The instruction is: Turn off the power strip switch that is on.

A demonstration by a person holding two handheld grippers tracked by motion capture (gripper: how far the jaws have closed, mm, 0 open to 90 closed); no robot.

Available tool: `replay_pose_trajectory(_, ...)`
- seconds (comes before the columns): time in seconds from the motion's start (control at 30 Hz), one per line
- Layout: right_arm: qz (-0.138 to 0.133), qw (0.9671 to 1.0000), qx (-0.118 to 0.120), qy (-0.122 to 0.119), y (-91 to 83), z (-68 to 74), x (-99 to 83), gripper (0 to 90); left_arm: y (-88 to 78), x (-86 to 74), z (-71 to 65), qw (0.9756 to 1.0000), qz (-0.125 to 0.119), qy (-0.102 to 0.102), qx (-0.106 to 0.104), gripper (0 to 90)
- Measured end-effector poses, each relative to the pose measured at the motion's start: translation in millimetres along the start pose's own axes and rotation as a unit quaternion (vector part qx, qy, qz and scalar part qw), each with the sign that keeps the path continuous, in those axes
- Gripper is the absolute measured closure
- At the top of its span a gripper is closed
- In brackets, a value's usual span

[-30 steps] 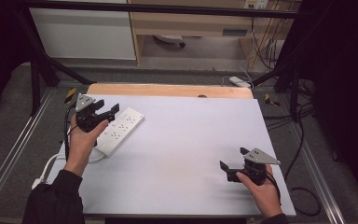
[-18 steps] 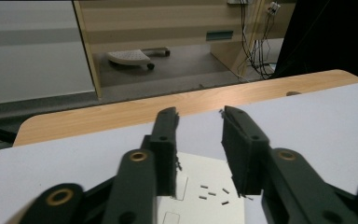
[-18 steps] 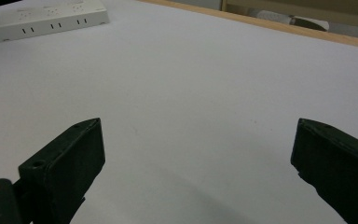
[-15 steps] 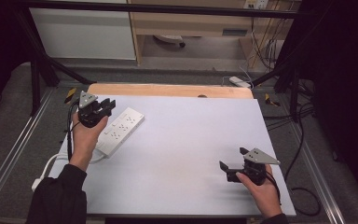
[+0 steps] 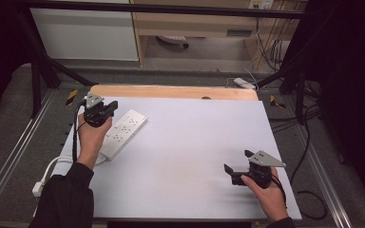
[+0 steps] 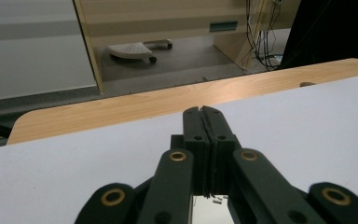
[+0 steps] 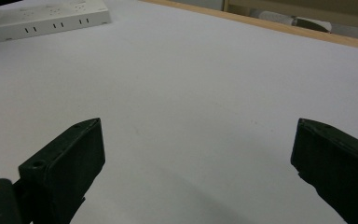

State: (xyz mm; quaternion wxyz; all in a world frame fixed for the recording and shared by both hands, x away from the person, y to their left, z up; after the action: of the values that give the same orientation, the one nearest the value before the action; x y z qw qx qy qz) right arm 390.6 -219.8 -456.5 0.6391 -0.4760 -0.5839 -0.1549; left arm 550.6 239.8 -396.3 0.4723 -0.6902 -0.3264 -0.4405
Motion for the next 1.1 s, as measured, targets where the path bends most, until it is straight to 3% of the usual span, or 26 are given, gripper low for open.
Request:
replay_pose_trajectory(0.57,0.002,1.0,0.0,0.003,0.7,0.2,-0.4,3.3,11.4,-5.0,-1.2,0.9998,0.02,0.002,-0.001,89.7)
replay_pose_trajectory(1.1,0.001,1.0,0.0,0.003,0.7,-0.2,-0.3,3.3,21.1,-12.5,7.3,0.9992,0.04,0.001,0.008,89.8)
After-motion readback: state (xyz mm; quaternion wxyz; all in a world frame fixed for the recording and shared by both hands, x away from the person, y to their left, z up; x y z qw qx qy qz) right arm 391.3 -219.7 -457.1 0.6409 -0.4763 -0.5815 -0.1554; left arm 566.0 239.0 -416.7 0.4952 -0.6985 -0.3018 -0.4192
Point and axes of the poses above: each handheld gripper's, and its own axes: y roughly forward along the jaws, x roughly out of its top, z roughly to its left, the point moved 6 cm from there along y, roughly forward along the jaws, and after that the axes turned 9 degrees about -y, right-handed, at the moved point
